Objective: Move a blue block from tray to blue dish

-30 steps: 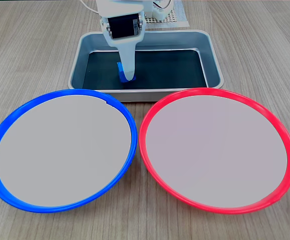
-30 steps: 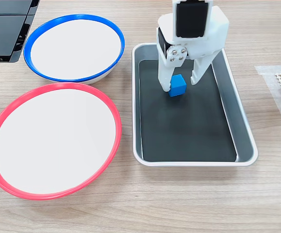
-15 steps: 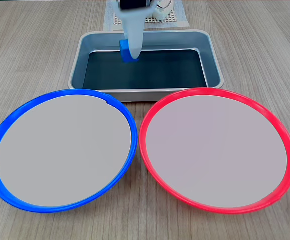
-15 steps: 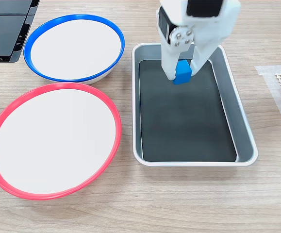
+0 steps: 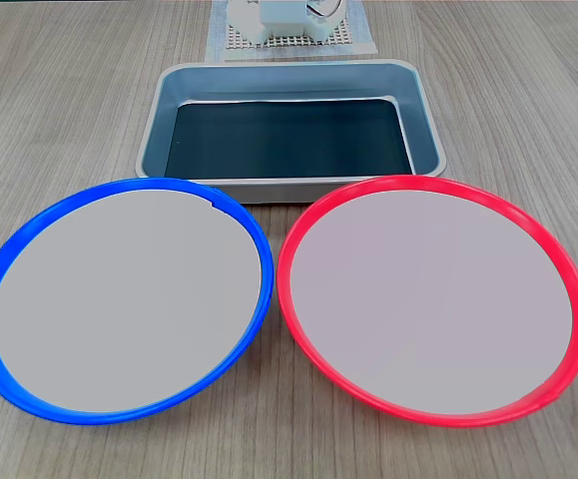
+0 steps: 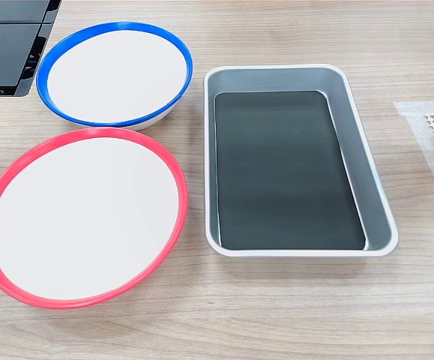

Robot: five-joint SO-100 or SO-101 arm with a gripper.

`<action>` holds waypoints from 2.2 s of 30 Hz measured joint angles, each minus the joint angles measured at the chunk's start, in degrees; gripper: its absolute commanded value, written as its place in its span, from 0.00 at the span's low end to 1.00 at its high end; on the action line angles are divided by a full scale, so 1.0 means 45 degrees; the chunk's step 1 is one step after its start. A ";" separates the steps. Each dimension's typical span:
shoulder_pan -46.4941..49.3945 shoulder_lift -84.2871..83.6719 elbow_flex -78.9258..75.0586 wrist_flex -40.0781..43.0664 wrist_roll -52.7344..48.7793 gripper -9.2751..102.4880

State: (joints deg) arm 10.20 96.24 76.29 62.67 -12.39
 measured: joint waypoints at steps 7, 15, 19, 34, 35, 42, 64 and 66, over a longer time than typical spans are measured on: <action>0.1074 -0.2012 0.3477 -0.4570 -0.2676 0.08; 0.1289 -0.5312 0.4082 -0.8477 -0.4629 0.10; 0.1016 -0.6328 0.3516 -0.8672 -0.5625 0.13; 0.0762 -0.6680 0.3125 -0.9082 -0.6758 0.24; 0.0703 -0.6445 0.3223 -0.9316 -0.6523 0.21; 0.0254 0.0039 0.5039 -1.3145 0.2539 0.08; -0.0410 1.8340 2.1504 -0.5371 0.2793 0.08; -0.0352 1.8945 2.1543 -0.4492 0.2793 0.08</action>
State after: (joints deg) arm 8.61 181.49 173.23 42.45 0.18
